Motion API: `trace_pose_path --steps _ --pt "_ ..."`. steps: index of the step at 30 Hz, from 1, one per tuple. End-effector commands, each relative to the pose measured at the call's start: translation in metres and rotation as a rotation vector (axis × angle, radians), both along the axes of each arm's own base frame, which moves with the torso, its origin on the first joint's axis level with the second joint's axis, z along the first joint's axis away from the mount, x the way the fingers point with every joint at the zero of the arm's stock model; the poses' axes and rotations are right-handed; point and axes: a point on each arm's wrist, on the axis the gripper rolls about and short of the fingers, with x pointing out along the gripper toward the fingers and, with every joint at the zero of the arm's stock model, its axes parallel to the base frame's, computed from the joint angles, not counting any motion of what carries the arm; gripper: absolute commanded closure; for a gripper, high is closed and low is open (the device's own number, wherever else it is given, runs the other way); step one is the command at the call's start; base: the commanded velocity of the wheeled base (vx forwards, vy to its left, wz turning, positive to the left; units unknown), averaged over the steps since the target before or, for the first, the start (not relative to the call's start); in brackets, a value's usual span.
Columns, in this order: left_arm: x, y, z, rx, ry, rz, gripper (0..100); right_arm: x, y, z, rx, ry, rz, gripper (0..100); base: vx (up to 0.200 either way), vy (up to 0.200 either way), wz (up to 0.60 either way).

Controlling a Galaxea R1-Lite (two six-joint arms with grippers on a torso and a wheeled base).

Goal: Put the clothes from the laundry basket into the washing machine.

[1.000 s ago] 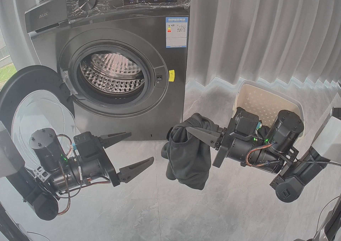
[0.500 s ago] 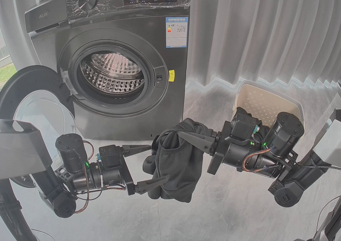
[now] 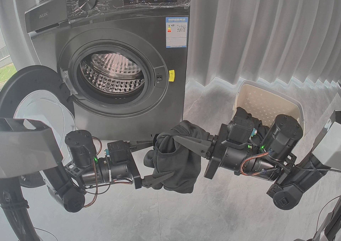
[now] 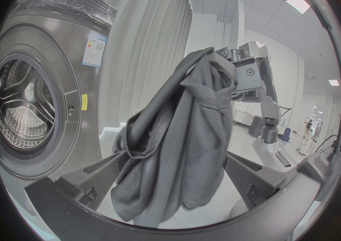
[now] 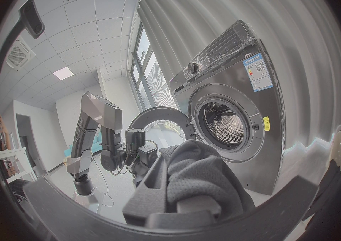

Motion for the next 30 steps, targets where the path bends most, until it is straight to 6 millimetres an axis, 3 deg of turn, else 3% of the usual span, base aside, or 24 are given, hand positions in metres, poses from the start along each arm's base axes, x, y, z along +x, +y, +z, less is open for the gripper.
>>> trace_pose_path --steps 1,12,17,24,30 --pt "0.010 -0.004 -0.006 0.000 0.000 0.003 0 -0.002 0.001 -0.001 -0.002 0.002 0.005 100 0.000 0.000 0.00" --pt "0.018 -0.012 -0.013 -0.001 -0.001 -0.006 0 -0.004 0.004 -0.002 0.000 0.011 -0.006 100 0.000 0.000 0.00" --pt "0.014 0.000 -0.016 0.013 0.027 0.023 0 -0.003 0.000 -0.001 0.000 0.014 -0.021 100 0.000 0.000 0.00" --pt "-0.001 0.019 -0.002 0.011 0.023 0.057 0 -0.002 -0.003 -0.003 -0.007 0.019 -0.028 100 0.000 0.000 0.00" --pt "0.003 0.022 0.000 0.007 0.013 0.074 0 -0.004 -0.001 -0.004 -0.008 0.023 -0.020 100 0.000 0.000 0.00"
